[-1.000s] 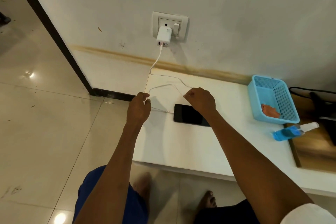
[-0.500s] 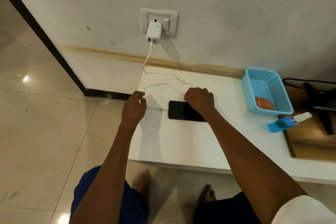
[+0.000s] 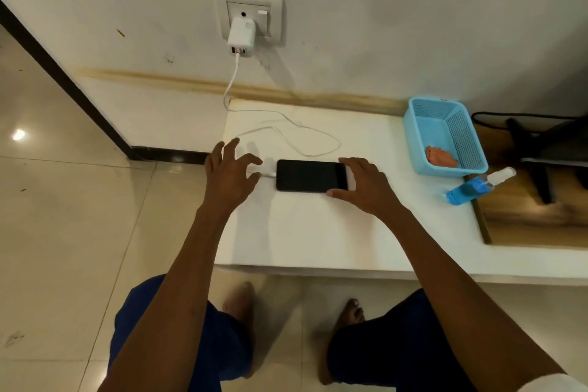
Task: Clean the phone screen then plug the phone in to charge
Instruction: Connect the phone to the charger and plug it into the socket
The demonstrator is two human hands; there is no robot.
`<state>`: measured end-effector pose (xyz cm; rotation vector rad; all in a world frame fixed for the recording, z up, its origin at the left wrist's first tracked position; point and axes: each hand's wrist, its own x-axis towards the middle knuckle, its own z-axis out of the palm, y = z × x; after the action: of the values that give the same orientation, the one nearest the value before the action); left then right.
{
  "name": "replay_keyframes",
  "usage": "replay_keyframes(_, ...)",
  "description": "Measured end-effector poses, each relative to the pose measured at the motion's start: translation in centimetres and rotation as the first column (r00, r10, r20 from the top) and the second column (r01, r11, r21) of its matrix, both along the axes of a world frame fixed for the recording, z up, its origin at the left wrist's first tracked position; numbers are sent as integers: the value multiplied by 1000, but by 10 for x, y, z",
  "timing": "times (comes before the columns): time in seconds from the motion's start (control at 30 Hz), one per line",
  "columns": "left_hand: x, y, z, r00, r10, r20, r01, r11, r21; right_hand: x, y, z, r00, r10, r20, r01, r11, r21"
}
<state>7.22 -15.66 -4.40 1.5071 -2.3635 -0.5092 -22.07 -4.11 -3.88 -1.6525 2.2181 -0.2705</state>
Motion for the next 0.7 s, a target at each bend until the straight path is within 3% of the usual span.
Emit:
replay_keyframes(0.23, -11, 11, -3, 995, -33, 90, 32, 999, 13, -1, 21, -21, 998, -57, 16, 57, 998, -1)
replay_keyframes(0.7, -24, 9, -9, 1000, -19, 1, 19, 999, -36, -6, 12, -25, 999, -39, 19, 40, 999, -28)
